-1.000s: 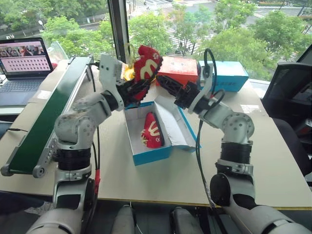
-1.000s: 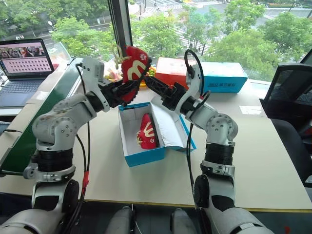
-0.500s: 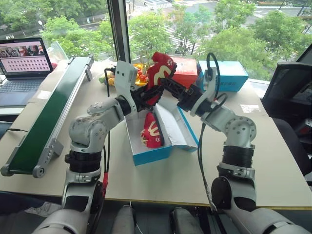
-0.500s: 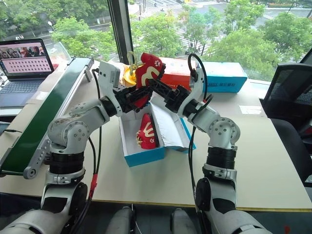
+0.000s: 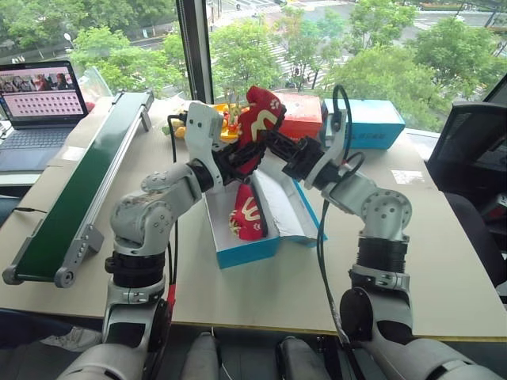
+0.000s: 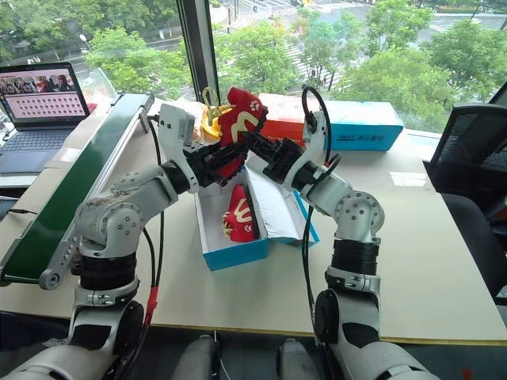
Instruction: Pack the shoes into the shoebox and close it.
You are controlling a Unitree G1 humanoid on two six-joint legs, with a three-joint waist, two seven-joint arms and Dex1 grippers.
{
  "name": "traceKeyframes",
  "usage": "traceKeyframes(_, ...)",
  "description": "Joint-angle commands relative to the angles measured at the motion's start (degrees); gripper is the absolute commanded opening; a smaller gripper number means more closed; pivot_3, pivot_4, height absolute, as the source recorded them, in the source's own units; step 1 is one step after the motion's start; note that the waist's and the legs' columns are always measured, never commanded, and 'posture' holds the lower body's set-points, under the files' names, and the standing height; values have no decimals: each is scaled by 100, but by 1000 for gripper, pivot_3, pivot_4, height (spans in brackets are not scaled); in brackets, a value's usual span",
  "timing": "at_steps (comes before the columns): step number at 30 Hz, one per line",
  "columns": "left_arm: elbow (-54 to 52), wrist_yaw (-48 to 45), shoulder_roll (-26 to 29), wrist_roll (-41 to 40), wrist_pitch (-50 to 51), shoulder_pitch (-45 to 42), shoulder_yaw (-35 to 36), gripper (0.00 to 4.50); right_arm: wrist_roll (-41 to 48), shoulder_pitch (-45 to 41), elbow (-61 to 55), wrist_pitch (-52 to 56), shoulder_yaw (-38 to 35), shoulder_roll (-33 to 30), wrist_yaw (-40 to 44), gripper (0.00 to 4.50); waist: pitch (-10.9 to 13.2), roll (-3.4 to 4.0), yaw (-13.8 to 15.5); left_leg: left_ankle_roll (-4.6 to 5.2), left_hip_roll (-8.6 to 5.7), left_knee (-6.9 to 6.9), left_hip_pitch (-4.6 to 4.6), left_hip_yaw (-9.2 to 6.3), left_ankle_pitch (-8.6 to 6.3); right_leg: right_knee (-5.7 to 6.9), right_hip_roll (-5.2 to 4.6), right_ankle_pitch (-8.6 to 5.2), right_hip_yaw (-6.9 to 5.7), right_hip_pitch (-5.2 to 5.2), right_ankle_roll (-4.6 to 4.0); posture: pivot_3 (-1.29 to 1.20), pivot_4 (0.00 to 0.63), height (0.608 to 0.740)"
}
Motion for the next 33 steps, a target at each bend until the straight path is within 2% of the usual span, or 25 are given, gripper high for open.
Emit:
traceKeyframes(1,-497,-714,835,-313,203,184,34,4393,-249,-315,-99,-400,107,-213,-7,303,1,1,-23,0,0,-1,0,1,0,0,0,0,0,0,0,0,150,740)
traceKeyframes(2,-507,-1132,1415,-314,179,374,166,4482,-459,-370,-168,-346,345,-378,43,302,2,4,-55,0,0,-1,1,1,0,0,0,0,1,-2,0,0,150,740)
traceKeyframes(5,-348,-1865,2531,-288,12,813,450,4482,-744,-462,-349,-11,901,-770,263,302,10,17,-166,0,0,-11,3,1,0,1,1,-1,4,-9,-2,0,150,740)
traceKeyframes(11,-37,-2461,3581,297,-746,1686,428,4482,-718,-370,-625,724,1689,-1164,856,302,14,21,-136,0,1,-13,1,2,0,-4,0,-5,2,-9,-7,0,150,740)
traceKeyframes(21,-515,-2817,3842,552,-1237,2861,443,4482,-1020,-256,-209,890,2216,-1008,1249,302,16,23,-90,-1,6,-16,-4,5,-1,-4,-2,-7,-2,-16,-11,0,150,740)
traceKeyframes(26,-710,-2685,3757,489,-1157,2998,529,4482,-1643,-218,26,629,2800,-1122,1481,302,16,23,-90,-1,6,-10,-2,6,0,-2,-2,-7,-2,-12,-11,0,150,740)
traceKeyframes(33,-781,-2511,3719,462,-1110,3074,631,4482,-2107,-435,644,335,2942,-929,1691,302,15,23,-103,-1,6,-12,-1,6,0,-2,-1,-7,-2,-13,-11,0,150,740)
